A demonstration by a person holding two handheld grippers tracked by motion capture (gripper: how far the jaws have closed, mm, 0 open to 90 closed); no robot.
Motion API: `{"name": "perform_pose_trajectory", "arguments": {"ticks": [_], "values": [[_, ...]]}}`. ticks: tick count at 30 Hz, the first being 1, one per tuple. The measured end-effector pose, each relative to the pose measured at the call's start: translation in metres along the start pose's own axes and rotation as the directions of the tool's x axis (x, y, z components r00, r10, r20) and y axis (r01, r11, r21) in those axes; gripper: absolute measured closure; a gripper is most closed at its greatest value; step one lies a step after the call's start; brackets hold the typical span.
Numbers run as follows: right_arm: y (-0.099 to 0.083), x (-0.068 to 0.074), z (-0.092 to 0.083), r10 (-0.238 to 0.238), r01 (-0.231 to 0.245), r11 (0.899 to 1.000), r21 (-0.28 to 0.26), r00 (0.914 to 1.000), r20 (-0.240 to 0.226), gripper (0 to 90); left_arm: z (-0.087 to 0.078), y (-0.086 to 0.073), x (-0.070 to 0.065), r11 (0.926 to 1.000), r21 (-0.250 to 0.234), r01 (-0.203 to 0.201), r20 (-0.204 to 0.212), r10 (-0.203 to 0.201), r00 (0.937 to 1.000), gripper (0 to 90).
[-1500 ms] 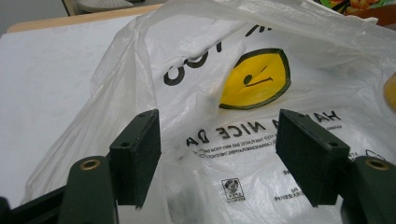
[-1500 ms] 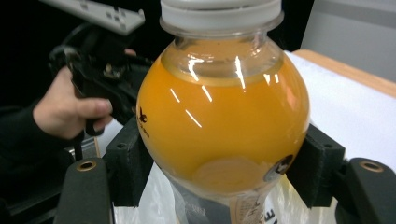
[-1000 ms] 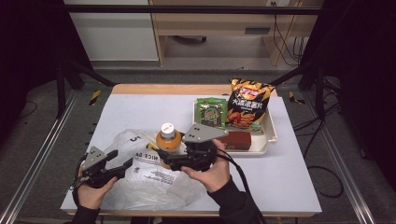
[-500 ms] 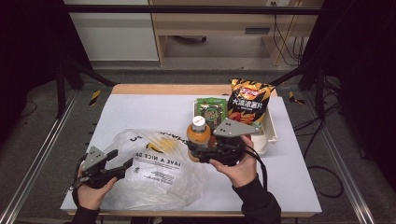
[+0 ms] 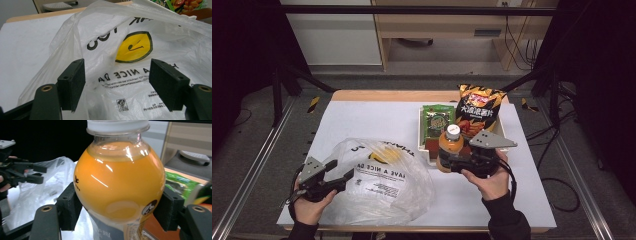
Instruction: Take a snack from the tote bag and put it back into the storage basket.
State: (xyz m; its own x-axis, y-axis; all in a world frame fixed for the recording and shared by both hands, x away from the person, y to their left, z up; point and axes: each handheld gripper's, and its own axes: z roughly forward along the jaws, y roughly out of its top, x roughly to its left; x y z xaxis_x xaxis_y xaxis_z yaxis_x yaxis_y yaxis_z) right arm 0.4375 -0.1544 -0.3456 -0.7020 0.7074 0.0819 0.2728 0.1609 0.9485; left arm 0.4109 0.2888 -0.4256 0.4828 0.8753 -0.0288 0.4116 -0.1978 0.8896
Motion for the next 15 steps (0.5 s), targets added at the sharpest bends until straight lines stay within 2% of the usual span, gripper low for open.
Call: {"name": "perform_pose_trajectory", "arguments": {"ticks": [15], "values": [[-0.009, -0.044, -0.022, 0.017, -0.017, 1.000, -0.010, 0.9973, 0.071, 32.1, 0.001, 0.000, -0.001, 1.0000, 0.002, -0.001, 0.001, 0.001, 1.0000, 28.8]]}}
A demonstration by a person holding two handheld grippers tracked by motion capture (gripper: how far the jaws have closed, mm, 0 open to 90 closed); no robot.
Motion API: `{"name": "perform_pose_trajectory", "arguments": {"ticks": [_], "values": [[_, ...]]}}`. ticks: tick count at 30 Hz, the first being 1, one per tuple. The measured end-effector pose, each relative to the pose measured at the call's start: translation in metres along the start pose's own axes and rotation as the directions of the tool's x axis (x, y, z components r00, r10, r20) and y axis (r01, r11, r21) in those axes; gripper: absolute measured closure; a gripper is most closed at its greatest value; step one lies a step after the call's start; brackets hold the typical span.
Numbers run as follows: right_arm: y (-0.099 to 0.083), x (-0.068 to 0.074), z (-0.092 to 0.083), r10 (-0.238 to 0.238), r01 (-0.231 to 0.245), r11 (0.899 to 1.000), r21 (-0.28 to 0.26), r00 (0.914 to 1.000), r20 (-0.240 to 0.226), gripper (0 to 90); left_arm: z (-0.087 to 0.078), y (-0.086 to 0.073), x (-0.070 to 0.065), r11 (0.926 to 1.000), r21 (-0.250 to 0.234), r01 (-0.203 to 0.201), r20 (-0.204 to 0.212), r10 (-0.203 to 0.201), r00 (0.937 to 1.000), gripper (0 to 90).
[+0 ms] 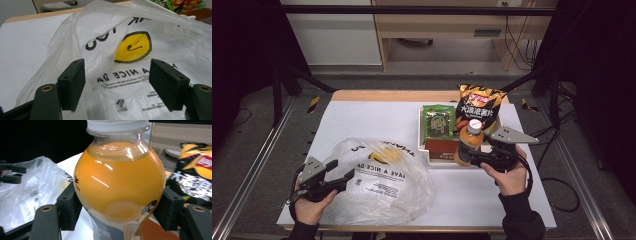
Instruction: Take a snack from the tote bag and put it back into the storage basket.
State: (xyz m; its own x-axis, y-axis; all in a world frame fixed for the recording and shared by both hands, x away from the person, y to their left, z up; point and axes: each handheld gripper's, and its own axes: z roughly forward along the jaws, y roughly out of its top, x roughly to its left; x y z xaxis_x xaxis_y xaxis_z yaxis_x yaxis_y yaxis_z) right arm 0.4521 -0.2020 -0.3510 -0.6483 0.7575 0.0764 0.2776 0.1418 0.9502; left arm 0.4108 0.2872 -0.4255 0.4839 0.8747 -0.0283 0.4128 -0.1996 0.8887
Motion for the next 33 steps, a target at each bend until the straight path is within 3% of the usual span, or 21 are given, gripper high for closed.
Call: {"name": "perform_pose_trajectory", "arguments": {"ticks": [13, 33], "values": [[-0.006, -0.040, -0.010, 0.017, -0.018, 1.000, 0.013, 0.9973, 0.072, 32.1, 0.000, 0.000, 0.000, 1.0000, -0.002, 0.000, 0.002, 0.000, 1.0000, 28.8], [-0.007, -0.078, -0.002, 0.037, -0.039, 0.999, 0.016, 0.9911, 0.128, 32.1, 0.000, 0.001, 0.000, 1.0000, -0.002, 0.000, 0.002, 0.000, 1.0000, 28.8]]}}
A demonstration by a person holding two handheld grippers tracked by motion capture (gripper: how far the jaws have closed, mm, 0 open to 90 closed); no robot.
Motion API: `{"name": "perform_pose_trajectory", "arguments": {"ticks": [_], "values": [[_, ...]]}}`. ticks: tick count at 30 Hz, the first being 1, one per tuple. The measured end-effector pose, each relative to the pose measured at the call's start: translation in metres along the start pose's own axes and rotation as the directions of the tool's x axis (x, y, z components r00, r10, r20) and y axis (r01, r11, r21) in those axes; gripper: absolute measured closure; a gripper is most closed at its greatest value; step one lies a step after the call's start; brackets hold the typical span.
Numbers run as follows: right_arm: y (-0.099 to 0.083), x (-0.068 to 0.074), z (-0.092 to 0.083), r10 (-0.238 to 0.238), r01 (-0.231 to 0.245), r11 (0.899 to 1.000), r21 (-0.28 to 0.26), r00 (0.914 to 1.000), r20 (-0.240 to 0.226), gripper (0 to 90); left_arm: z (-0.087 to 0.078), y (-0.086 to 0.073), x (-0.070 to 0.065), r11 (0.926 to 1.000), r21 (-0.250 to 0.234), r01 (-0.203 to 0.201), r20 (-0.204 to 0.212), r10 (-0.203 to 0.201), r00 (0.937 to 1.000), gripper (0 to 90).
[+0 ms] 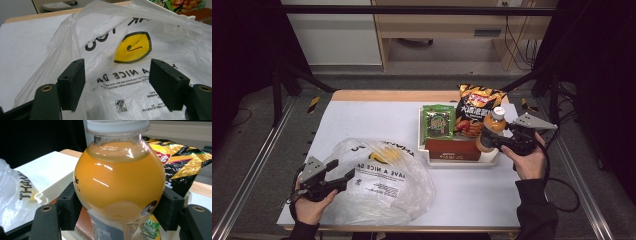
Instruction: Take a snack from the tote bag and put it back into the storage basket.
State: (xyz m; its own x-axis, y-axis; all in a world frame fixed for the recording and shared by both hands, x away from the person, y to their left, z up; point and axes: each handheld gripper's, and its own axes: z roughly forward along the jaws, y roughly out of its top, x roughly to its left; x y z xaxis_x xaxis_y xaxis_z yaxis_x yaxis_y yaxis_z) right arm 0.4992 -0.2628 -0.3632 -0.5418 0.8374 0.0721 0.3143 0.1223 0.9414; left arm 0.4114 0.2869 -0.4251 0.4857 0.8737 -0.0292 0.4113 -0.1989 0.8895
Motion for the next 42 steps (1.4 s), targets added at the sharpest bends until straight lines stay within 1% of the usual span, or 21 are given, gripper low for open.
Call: {"name": "perform_pose_trajectory", "arguments": {"ticks": [4, 10, 17, 27, 31, 35, 38, 42], "values": [[-0.002, -0.005, 0.003, -0.001, 0.000, 1.000, 0.010, 1.0000, 0.007, 32.1, 0.000, 0.000, 0.000, 1.0000, -0.001, 0.000, 0.000, 0.000, 1.0000, 28.8], [-0.003, -0.013, 0.004, 0.005, -0.005, 1.000, 0.007, 0.9998, 0.021, 32.1, 0.000, 0.000, 0.000, 1.0000, -0.001, 0.000, 0.001, 0.000, 1.0000, 28.7], [-0.007, -0.020, 0.008, 0.001, -0.002, 0.999, 0.035, 0.9991, 0.043, 32.1, -0.001, 0.000, 0.000, 1.0000, -0.002, 0.000, -0.001, 0.000, 1.0000, 28.8], [-0.014, -0.027, 0.015, 0.011, -0.015, 0.998, 0.068, 0.9981, 0.061, 32.1, -0.001, 0.000, 0.001, 1.0000, -0.004, 0.000, -0.001, 0.000, 1.0000, 28.7], [-0.018, -0.029, 0.016, 0.018, -0.023, 0.997, 0.074, 0.9979, 0.062, 32.1, -0.001, 0.000, 0.000, 1.0000, -0.004, -0.001, 0.001, 0.001, 1.0000, 28.8], [-0.023, -0.028, 0.021, 0.004, -0.010, 0.995, 0.101, 0.9978, 0.067, 32.1, -0.001, 0.000, 0.000, 1.0000, -0.005, -0.001, 0.000, 0.001, 1.0000, 28.8], [-0.026, -0.030, 0.023, 0.013, -0.020, 0.994, 0.106, 0.9978, 0.065, 32.1, -0.002, 0.000, 0.001, 1.0000, -0.009, 0.000, 0.001, 0.000, 1.0000, 28.8], [-0.035, -0.034, 0.024, 0.023, -0.032, 0.992, 0.125, 0.9972, 0.071, 32.1, -0.001, 0.000, 0.001, 1.0000, -0.006, -0.003, 0.001, 0.003, 1.0000, 28.8]]}}
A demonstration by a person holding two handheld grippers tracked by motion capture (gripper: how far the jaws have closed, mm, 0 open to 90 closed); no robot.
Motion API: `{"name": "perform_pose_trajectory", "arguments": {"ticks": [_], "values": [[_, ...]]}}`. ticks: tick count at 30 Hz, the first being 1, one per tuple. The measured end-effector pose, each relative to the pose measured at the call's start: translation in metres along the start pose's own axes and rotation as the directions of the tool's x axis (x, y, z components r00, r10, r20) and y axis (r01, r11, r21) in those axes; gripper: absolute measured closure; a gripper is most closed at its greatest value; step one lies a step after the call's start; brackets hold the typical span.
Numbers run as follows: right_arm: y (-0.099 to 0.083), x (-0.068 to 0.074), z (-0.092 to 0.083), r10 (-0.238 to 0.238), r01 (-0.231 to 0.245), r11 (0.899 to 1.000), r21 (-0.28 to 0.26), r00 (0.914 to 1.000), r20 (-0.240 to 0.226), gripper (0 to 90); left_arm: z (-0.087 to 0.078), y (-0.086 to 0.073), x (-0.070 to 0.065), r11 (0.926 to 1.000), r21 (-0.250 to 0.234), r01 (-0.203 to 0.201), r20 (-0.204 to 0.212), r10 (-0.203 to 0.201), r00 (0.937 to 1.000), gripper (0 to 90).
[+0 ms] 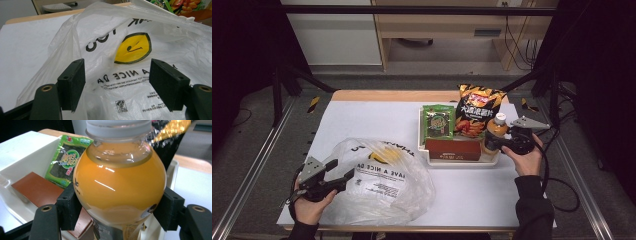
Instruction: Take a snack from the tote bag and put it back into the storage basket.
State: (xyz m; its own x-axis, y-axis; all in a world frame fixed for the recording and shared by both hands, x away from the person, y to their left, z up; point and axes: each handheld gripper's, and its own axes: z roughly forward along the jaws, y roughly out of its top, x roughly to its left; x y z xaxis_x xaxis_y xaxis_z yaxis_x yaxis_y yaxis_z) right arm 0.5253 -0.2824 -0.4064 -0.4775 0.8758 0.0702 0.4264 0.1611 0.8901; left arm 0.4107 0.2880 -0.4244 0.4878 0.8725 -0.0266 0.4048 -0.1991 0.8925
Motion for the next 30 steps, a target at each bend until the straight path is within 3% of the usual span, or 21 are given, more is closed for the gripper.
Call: {"name": "perform_pose_trajectory", "arguments": {"ticks": [13, 22, 30], "values": [[-0.017, -0.006, 0.009, 0.016, -0.017, 0.998, 0.060, 0.9998, 0.013, 31.8, 0.000, 0.000, 0.000, 1.0000, -0.001, 0.002, 0.001, -0.002, 1.0000, 28.8], [-0.018, -0.005, 0.009, 0.004, -0.005, 0.998, 0.063, 0.9998, 0.017, 31.1, -0.001, 0.000, -0.001, 1.0000, -0.004, 0.000, 0.004, 0.000, 1.0000, 28.8], [-0.015, 0.000, 0.005, 0.026, -0.027, 0.999, 0.046, 0.9993, 0.029, 26.1, -0.002, 0.002, -0.001, 0.9999, -0.011, 0.001, 0.005, -0.001, 1.0000, 28.8]]}}
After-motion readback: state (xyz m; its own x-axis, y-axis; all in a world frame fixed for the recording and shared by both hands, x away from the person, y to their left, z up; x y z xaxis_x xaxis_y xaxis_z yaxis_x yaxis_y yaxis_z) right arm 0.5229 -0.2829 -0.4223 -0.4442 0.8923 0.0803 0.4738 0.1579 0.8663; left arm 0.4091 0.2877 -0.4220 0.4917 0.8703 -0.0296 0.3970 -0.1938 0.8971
